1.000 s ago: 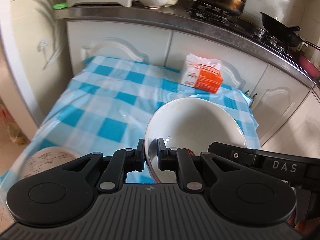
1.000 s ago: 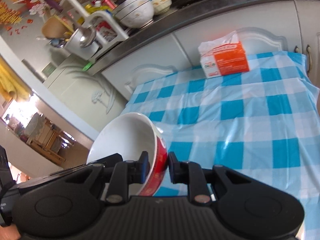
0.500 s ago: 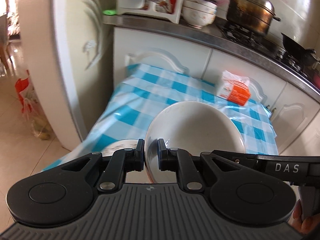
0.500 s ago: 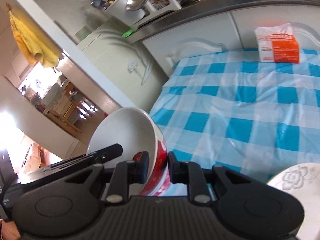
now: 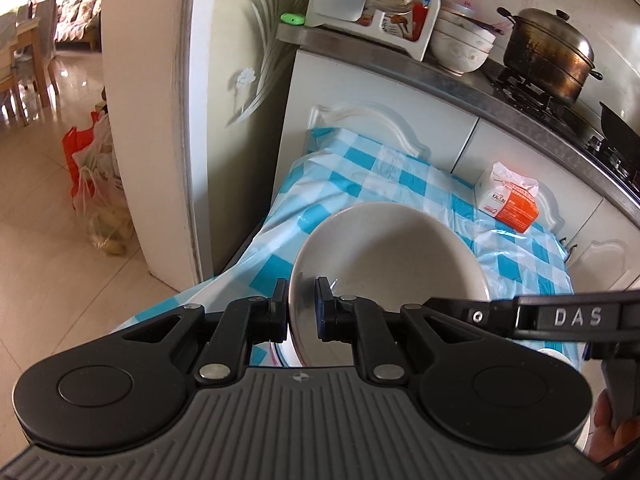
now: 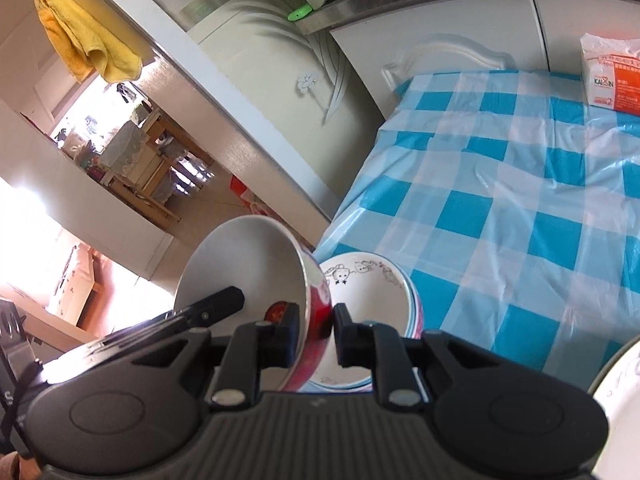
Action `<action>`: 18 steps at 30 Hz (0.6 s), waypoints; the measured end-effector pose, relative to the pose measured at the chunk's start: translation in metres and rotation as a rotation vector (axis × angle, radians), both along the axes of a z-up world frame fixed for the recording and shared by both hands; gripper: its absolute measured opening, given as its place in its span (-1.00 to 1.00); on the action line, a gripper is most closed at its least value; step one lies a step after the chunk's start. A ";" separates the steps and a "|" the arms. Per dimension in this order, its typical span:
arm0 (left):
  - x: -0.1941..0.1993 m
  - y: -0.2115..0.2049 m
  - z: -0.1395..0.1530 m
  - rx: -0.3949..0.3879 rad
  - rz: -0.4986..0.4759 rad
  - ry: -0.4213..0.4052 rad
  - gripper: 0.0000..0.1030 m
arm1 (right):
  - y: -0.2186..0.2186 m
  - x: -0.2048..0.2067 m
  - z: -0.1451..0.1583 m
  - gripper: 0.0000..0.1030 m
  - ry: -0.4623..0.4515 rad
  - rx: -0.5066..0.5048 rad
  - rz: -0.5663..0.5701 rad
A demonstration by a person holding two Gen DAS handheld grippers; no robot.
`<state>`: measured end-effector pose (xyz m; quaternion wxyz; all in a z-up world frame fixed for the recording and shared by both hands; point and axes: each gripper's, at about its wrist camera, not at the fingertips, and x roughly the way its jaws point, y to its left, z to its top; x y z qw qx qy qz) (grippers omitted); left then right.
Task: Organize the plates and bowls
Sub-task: 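Lift the red-and-white bowl and carry it toward the bowl stack, then lower the red-and-white bowl into the cartoon-print bowl, open left gripper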
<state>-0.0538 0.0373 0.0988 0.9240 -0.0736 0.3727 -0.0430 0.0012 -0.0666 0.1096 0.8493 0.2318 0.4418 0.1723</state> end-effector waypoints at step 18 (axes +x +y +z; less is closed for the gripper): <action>0.015 0.008 -0.034 -0.033 -0.003 0.080 -0.72 | 0.007 0.017 -0.030 -0.72 0.088 -0.095 -0.014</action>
